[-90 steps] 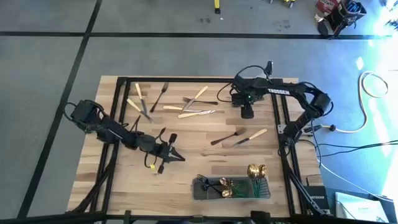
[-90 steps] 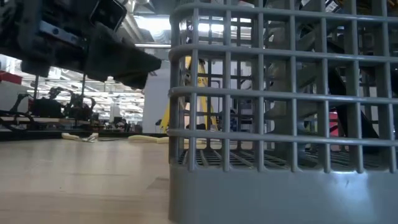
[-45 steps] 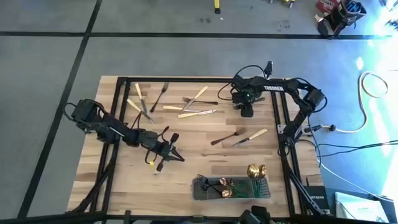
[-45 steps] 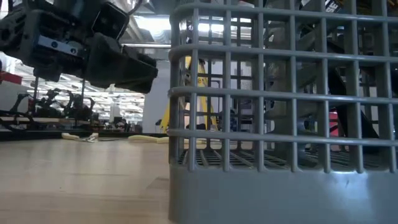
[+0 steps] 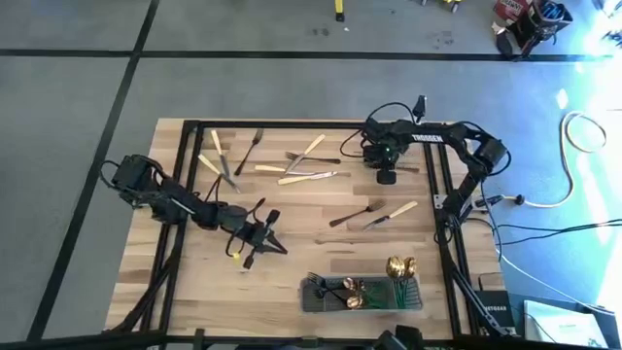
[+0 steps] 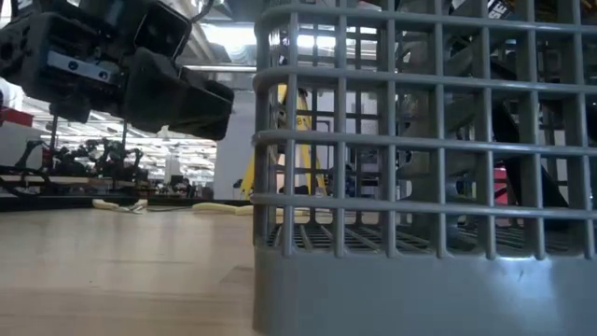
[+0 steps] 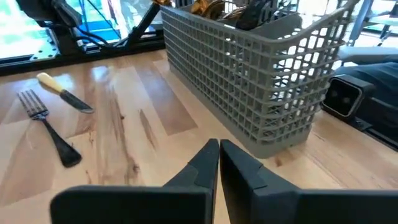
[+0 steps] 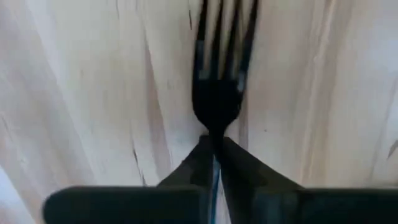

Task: Sort silverware
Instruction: Put the top right black fork into the gray cutlery rack

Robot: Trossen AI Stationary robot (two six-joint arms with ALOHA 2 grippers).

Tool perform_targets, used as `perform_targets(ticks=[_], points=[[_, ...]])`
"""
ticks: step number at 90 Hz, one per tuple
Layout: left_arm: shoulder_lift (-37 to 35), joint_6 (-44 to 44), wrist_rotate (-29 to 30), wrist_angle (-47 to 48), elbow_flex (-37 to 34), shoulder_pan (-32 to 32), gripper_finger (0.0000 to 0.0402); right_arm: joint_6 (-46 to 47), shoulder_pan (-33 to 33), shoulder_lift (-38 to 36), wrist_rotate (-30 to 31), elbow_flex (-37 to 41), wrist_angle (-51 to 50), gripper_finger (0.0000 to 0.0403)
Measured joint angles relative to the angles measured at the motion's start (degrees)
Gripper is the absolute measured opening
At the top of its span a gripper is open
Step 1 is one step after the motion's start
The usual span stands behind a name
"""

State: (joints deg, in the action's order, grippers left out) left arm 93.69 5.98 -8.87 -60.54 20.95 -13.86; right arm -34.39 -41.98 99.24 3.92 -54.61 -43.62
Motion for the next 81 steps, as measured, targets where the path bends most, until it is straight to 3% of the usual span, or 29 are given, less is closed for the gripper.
perform_targets(ticks=[21, 43, 58, 81], points=[[0.0, 0.0, 0.0, -0.2, 0.0, -0.1, 0.0, 5.7, 2.9, -2.7, -3.2, 0.2, -3.6, 0.0003], [0.0, 0.0, 0.0, -0.9, 0.0, -0.1, 0.0, 18.0, 12.1, -14.1, -9.1, 0.2, -1.7, 0.0001], [0.0, 0.3, 0.0, -2.0, 0.0, -0.1, 0.0, 32.4, 21.8, -25.2, -16.1, 0.1, 10.3, 0.0001], [0.0, -0.1, -0.9, -2.2, 0.0, -0.1, 0.0, 51.0, 40.1, -35.0, -16.0, 0.1, 34.2, 0.0001]])
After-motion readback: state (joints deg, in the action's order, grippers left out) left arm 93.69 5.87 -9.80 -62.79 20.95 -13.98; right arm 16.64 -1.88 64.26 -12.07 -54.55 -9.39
